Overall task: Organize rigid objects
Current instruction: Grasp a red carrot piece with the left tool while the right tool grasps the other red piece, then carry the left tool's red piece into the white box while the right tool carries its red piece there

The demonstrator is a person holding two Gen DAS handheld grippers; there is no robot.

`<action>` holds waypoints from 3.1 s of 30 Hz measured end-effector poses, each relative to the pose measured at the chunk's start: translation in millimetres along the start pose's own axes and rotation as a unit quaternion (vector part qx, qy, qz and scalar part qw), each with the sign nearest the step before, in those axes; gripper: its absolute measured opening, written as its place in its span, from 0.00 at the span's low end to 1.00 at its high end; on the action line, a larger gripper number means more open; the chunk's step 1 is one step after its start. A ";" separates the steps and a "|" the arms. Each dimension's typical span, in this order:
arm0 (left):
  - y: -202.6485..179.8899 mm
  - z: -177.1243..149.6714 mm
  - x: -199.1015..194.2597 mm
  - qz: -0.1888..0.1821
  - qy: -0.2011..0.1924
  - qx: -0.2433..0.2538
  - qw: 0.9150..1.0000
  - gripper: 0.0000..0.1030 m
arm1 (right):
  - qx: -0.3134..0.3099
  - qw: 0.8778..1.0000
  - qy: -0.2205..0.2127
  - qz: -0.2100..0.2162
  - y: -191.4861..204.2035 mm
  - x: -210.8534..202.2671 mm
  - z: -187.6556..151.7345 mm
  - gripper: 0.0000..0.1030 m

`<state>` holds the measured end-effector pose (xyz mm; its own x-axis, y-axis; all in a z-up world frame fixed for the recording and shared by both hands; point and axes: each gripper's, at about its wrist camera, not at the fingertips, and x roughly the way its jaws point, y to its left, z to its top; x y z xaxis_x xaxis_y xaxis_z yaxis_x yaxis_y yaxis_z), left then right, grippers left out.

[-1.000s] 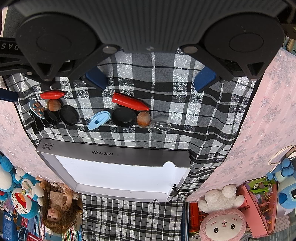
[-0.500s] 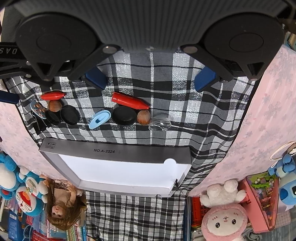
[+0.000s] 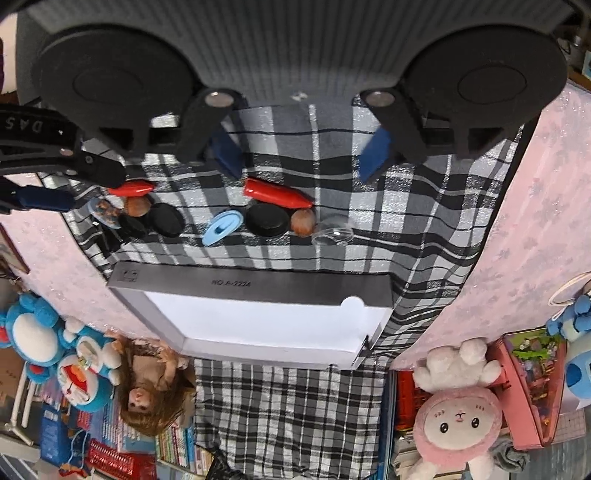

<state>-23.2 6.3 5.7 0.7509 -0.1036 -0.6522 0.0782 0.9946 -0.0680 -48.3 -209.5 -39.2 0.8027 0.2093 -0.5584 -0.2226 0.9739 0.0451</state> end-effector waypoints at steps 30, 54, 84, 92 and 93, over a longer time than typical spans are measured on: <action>-4.3 0.7 12.7 -0.018 -0.036 0.042 0.998 0.48 | 0.024 1.000 0.004 0.012 22.2 17.0 4.0 0.40; 6.2 52.3 6.4 -0.029 -0.057 0.004 0.998 0.48 | 0.043 0.998 -0.034 0.021 -6.5 6.1 45.2 0.39; 1.7 141.1 136.9 -0.022 0.073 -0.011 0.997 0.48 | 0.051 0.991 0.105 0.059 -48.8 155.9 144.9 0.39; -3.0 139.0 139.8 -0.012 0.072 0.002 0.997 0.48 | 0.038 0.992 0.111 0.052 -45.2 161.3 139.7 0.39; -3.3 139.0 139.8 -0.012 0.071 0.004 0.997 0.48 | 0.035 0.992 0.111 0.052 -44.7 161.3 139.8 0.39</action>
<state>172.6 -11.5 19.6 0.6477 -0.1249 -0.7515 0.0997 0.9919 -0.0790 168.6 -206.9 -15.5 0.6340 0.2925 -0.7159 -0.2524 0.9533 0.1659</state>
